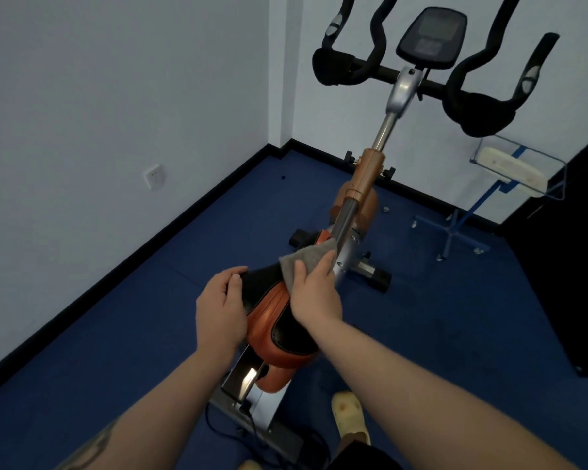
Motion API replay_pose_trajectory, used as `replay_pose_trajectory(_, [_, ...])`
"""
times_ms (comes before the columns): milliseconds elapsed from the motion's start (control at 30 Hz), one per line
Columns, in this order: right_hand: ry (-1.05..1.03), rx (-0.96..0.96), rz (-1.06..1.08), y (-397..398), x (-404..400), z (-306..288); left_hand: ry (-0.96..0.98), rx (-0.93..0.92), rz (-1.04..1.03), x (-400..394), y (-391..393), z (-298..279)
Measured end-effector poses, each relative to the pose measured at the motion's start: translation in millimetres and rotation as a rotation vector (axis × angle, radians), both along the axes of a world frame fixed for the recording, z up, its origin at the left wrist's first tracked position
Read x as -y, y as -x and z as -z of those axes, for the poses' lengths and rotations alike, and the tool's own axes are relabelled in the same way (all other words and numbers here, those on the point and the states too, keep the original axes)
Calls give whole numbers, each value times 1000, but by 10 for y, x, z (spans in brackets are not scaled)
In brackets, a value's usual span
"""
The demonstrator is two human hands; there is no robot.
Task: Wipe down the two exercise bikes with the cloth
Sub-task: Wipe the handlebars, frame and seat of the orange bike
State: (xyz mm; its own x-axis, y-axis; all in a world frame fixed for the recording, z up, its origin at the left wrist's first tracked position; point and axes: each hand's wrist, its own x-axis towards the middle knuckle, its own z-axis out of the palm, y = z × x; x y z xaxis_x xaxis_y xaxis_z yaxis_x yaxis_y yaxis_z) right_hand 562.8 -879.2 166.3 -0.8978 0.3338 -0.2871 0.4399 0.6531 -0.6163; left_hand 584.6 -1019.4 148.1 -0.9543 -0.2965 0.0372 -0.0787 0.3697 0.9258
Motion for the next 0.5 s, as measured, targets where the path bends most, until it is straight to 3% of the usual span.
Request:
replay_pose_trajectory(133, [-59, -63, -23, 392, -125, 1, 26, 2, -7, -10, 1, -22])
replay_pose_trajectory(300, [-443, -323, -614, 472, -131, -36, -12, 41, 123, 87, -45, -64])
replay_pose_trajectory(400, [-396, -335, -891, 401, -25, -59, -155, 92, 300, 207, -134, -84])
replay_pose_trajectory(500, [-321, -356, -1037, 409, -69, -130, -204, 123, 394, 287, -223, -64])
